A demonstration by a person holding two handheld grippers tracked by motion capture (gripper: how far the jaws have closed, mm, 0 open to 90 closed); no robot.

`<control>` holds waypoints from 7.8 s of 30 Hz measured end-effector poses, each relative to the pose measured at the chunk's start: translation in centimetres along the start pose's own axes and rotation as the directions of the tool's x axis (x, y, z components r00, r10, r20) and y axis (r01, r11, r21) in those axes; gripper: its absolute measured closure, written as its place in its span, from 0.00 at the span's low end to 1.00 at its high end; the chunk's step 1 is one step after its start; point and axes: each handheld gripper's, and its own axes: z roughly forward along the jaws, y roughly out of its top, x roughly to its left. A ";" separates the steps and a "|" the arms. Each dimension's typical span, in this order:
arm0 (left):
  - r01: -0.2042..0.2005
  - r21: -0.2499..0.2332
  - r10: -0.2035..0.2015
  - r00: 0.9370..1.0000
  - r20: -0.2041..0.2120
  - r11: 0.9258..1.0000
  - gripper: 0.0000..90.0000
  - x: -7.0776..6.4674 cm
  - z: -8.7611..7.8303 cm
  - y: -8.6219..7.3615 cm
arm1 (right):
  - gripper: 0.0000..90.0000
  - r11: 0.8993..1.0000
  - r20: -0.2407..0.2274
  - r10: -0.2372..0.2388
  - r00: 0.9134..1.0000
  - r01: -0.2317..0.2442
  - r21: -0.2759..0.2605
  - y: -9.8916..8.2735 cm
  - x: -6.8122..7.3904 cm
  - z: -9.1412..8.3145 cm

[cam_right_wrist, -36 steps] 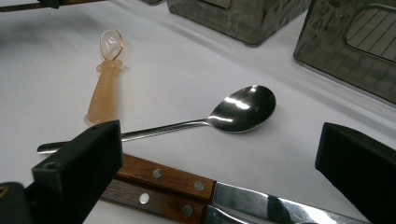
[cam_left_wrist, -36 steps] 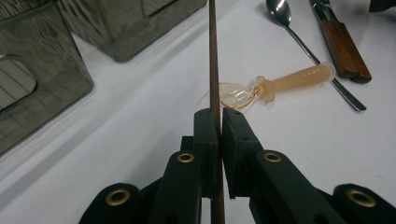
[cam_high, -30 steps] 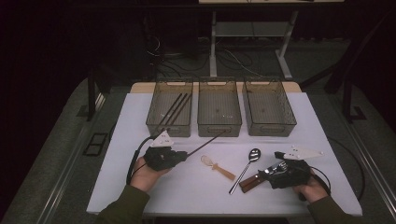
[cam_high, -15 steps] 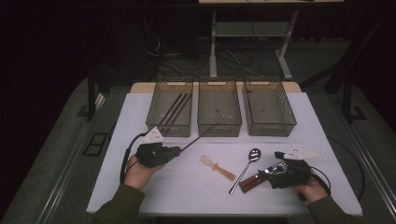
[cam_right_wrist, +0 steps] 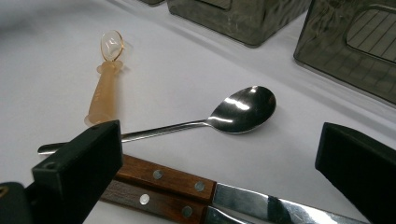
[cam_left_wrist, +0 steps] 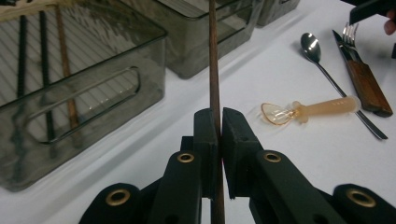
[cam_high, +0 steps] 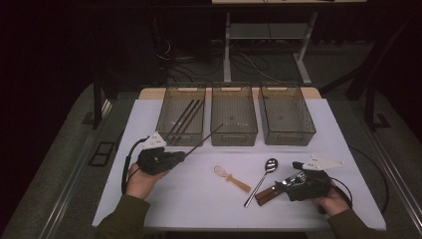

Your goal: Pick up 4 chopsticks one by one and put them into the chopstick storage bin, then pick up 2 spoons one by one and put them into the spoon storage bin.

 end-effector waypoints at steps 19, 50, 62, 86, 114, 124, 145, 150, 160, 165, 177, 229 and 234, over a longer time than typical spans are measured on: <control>0.076 0.020 -0.074 0.994 -0.080 0.997 0.94 3.3 -0.2 2.1 | 0.01 1.000 -0.001 0.008 1.000 -0.008 0.004 0.0 0.1 0.1; 0.201 0.120 -0.167 0.955 -0.246 0.972 0.94 11.1 5.4 8.2 | 0.01 1.000 -0.004 0.011 1.000 -0.011 -0.007 0.1 0.0 0.1; 0.243 0.164 -0.189 0.940 -0.285 0.956 0.94 12.5 7.8 8.4 | 0.01 1.000 -0.013 0.008 1.000 -0.008 -0.011 0.1 0.1 0.0; 0.134 0.074 -0.118 0.975 -0.189 0.988 0.45 11.0 6.5 9.7 | 0.01 1.000 -0.013 0.008 1.000 -0.008 -0.003 0.1 0.0 0.1; -0.010 0.042 0.010 1.000 -0.006 0.999 0.00 2.8 3.9 5.6 | 0.01 1.000 -0.005 0.010 1.000 -0.010 -0.006 0.1 0.1 0.1; -0.032 -0.003 0.032 0.999 0.021 0.999 0.00 0.8 3.0 2.3 | 0.01 1.000 -0.008 0.010 1.000 -0.010 -0.005 0.1 0.1 0.1; -0.032 -0.057 0.036 0.997 0.073 0.998 0.00 -2.3 1.2 -2.8 | 0.01 1.000 -0.008 0.016 1.000 -0.016 -0.019 0.2 0.0 0.1; -0.039 -0.058 0.044 0.995 0.091 0.998 0.00 -3.1 1.3 -3.7 | 0.01 0.999 -0.008 0.015 1.000 -0.015 -0.036 0.3 0.1 -0.1; -0.032 -0.036 0.036 0.993 0.114 0.999 0.00 -3.7 1.6 -4.6 | 0.01 0.999 0.033 0.039 0.999 -0.038 -0.034 0.6 -0.3 -0.5; -0.034 -0.034 0.037 0.993 0.114 0.999 0.00 -3.6 1.7 -4.8 | 0.01 0.998 0.047 0.050 0.998 -0.048 -0.041 1.0 -0.7 -0.8; -0.032 -0.037 0.036 0.993 0.115 0.999 0.00 -3.5 1.7 -4.8 | 0.01 1.000 0.043 0.018 0.999 -0.017 -0.025 2.4 -1.7 -1.5; -0.022 -0.018 0.024 0.991 0.129 1.000 0.00 -3.6 2.1 -4.8 | 0.40 0.998 -0.138 0.020 0.990 -0.012 0.065 5.0 -1.8 2.7; -0.023 -0.017 0.025 0.991 0.130 1.000 0.00 -3.6 2.1 -4.8 | 0.40 0.998 -0.158 0.011 0.987 0.000 0.068 5.3 -1.0 3.3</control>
